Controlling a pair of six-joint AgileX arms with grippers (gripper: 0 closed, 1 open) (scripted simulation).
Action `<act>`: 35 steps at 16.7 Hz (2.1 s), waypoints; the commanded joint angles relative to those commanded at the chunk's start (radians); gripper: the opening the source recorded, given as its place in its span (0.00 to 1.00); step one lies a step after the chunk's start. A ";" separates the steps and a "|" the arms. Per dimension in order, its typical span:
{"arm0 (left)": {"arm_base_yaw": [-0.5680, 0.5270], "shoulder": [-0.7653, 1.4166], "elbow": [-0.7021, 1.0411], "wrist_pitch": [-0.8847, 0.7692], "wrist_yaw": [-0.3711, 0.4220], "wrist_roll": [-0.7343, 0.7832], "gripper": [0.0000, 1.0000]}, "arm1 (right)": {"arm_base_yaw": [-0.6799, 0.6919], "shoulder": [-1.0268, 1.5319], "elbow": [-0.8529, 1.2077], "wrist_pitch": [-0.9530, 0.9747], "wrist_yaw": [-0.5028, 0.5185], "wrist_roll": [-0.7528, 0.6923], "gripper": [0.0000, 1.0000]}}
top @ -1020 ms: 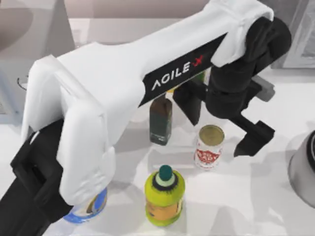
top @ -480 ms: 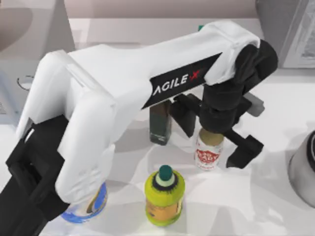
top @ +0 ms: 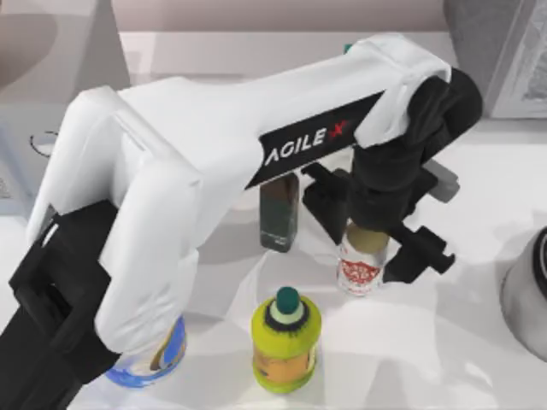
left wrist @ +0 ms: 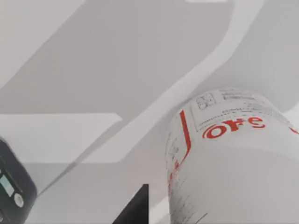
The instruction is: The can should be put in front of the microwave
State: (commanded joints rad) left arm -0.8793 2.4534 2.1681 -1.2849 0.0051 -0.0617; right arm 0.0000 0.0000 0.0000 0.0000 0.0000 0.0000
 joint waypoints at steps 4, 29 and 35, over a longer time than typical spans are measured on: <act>0.000 0.000 0.000 0.000 0.000 0.000 0.25 | 0.000 0.000 0.000 0.000 0.000 0.000 1.00; -0.007 0.011 0.173 -0.164 -0.001 0.002 0.00 | 0.000 0.000 0.000 0.000 0.000 0.000 1.00; 0.006 -0.133 0.096 -0.125 0.013 0.034 0.00 | 0.000 0.000 0.000 0.000 0.000 0.000 1.00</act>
State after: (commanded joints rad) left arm -0.8729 2.3203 2.2639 -1.4099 0.0181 -0.0281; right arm 0.0000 0.0000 0.0000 0.0000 0.0000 0.0000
